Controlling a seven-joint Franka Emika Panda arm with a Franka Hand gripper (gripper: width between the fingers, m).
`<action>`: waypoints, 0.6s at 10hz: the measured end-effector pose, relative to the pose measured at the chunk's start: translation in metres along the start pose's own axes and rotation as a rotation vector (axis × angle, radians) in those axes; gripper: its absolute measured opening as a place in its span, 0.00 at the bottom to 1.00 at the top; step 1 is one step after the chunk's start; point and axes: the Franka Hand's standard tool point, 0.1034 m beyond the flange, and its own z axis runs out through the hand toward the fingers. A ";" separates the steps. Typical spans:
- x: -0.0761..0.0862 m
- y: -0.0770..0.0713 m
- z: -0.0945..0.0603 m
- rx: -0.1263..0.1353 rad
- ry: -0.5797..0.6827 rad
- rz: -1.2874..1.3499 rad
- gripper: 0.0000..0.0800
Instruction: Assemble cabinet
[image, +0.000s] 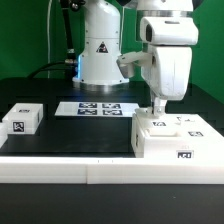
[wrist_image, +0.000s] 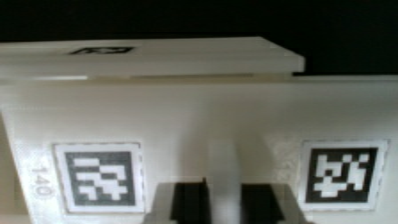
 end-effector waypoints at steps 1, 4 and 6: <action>0.000 0.010 -0.001 -0.002 0.000 -0.002 0.09; 0.001 0.032 0.001 -0.011 0.004 -0.002 0.09; 0.001 0.034 0.001 0.001 0.001 0.001 0.09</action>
Offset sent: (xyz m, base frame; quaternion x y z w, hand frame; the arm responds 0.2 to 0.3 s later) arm 0.0287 0.0104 -0.0035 0.0071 0.0046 -0.0324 0.9994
